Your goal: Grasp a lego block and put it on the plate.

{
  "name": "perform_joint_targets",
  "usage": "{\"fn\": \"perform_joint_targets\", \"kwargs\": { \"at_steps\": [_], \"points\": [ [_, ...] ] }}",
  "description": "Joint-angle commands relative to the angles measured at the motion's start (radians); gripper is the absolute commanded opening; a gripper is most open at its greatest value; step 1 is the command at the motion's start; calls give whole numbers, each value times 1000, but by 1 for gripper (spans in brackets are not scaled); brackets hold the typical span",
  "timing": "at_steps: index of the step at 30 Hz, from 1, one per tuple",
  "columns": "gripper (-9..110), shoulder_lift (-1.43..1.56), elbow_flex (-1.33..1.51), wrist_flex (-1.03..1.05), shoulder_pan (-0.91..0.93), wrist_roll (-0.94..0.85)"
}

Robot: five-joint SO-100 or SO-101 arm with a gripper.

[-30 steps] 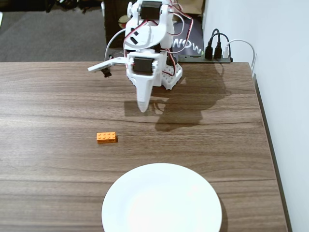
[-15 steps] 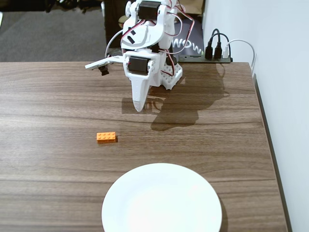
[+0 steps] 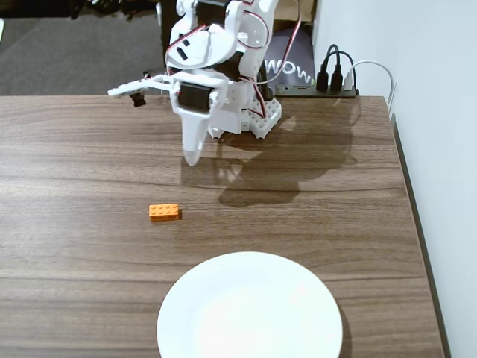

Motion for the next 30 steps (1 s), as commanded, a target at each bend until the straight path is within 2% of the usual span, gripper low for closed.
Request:
{"fn": "perform_joint_targets", "kwargs": {
  "at_steps": [1,9,30],
  "points": [
    [0,-61,-77,-6,-6,-9],
    [0,-110,-235,127,-34,-52],
    [0,-365,-408,147,38,-140]
  ]
}}
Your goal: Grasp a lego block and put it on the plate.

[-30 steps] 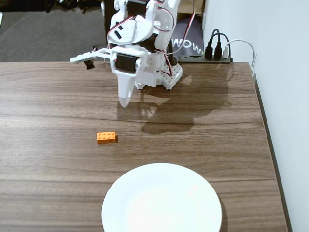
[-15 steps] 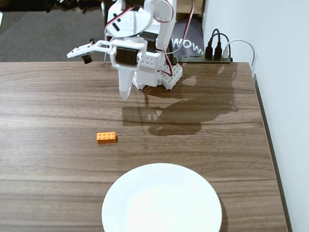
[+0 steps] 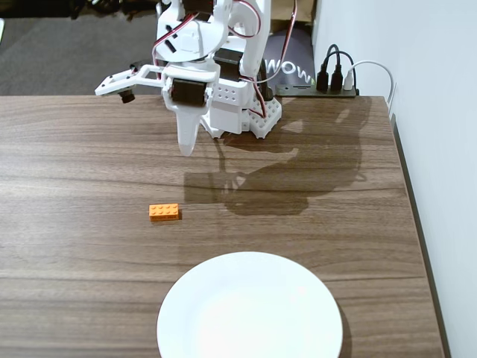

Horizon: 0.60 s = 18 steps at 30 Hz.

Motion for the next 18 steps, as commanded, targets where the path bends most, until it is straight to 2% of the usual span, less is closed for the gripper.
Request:
{"fn": "perform_joint_targets", "kwargs": {
  "at_steps": [1,11,18],
  "points": [
    [0,-11,-54,6,23,-21],
    [0,-149,-232,117,43,-34],
    [0,-245,-265,117,104,-179]
  ]
}}
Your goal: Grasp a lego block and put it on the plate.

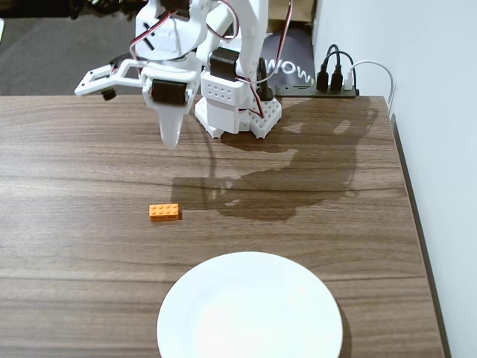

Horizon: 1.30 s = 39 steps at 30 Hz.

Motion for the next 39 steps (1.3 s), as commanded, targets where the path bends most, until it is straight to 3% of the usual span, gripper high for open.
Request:
{"fn": "perform_joint_targets", "kwargs": {
  "at_steps": [1,10,24,39],
  "points": [
    [0,-17,-43,-6,12,-72],
    [0,-112,-67,-31,25,-267],
    [1,-262,-141,-72,74,-377],
    [1,-278,-138,-60,9,-331]
  ]
}}
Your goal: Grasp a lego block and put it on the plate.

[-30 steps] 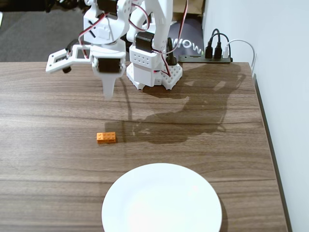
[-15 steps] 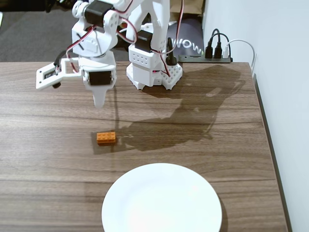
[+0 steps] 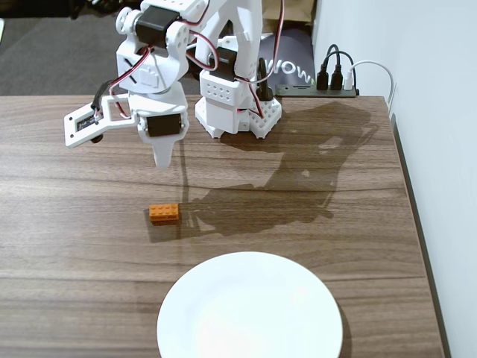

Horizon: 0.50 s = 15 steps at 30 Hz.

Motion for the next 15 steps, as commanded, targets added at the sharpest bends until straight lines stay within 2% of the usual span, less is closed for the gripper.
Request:
{"fn": "perform_joint_targets", "kwargs": {
  "at_steps": [1,8,12,13,15],
  "points": [
    [1,-5,-37,-14,-11,8],
    [12,-55,-34,3,-18,26],
    [14,-63,-35,3,-23,25],
    [16,-61,-35,6,-25,25],
    [27,-67,-37,15,-28,25]
  ]
}}
